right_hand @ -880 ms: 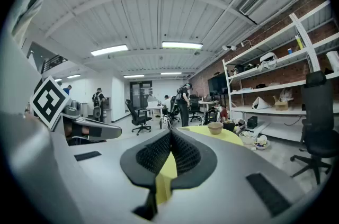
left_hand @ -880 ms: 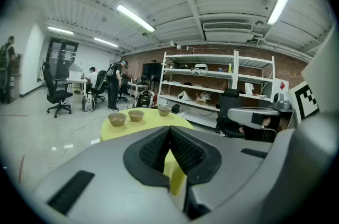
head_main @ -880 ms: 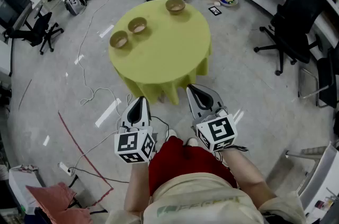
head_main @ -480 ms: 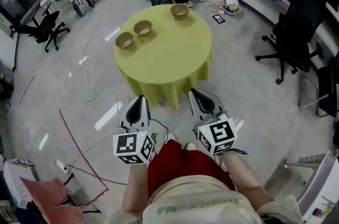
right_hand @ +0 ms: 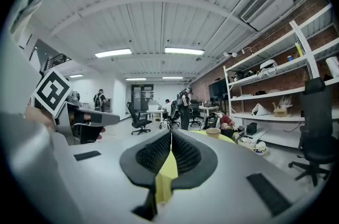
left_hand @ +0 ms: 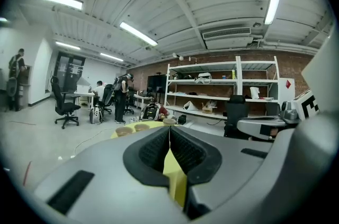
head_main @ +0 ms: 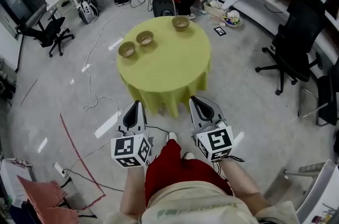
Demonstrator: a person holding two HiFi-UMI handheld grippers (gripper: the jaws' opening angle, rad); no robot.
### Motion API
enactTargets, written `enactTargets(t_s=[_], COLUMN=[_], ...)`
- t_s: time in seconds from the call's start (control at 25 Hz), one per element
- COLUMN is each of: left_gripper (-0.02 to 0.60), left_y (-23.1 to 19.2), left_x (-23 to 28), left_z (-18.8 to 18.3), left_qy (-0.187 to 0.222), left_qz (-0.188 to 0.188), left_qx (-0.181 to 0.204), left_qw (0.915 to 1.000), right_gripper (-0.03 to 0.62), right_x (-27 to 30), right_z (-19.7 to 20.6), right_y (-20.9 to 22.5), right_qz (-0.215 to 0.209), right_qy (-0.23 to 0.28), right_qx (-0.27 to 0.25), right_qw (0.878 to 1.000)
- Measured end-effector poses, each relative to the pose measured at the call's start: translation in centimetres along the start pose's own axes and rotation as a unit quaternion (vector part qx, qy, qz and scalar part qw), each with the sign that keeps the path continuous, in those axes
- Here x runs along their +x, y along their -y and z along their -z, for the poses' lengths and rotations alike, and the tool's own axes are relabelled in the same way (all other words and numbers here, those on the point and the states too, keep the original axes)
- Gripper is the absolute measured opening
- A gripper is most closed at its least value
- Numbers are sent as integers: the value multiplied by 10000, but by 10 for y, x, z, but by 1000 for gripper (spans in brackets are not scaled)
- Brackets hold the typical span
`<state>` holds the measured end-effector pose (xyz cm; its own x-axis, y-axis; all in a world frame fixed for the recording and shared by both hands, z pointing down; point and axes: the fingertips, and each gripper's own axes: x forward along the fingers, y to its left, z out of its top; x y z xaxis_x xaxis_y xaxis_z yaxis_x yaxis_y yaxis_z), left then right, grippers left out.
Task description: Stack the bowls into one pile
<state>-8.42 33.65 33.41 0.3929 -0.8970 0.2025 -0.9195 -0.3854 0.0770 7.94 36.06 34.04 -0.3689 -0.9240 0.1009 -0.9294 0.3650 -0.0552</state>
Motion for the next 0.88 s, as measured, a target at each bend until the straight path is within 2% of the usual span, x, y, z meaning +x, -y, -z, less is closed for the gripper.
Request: enactTargets(t_s=[0.16, 0.32, 0.64, 0.88], left_gripper=[23, 23, 23, 23], left_y=[2, -5, -50, -88], left_x=[9, 26, 85, 144], left_z=[0, -1, 3, -5], left_qy=[-6, 34, 4, -87], left_qz=[45, -11, -126, -112], left_qx=[36, 23, -105, -24], left_qw=[10000, 10000, 9999, 9999], right_gripper=[37, 37, 37, 37], right_x=[9, 22, 81, 149], right_z=[-3, -4, -2, -3], right_y=[11, 22, 39, 52], right_qz=[59, 131, 192, 219], right_qy=[13, 7, -18, -121], right_qx=[100, -22, -177, -106], right_qw=[9999, 9999, 9997, 9996])
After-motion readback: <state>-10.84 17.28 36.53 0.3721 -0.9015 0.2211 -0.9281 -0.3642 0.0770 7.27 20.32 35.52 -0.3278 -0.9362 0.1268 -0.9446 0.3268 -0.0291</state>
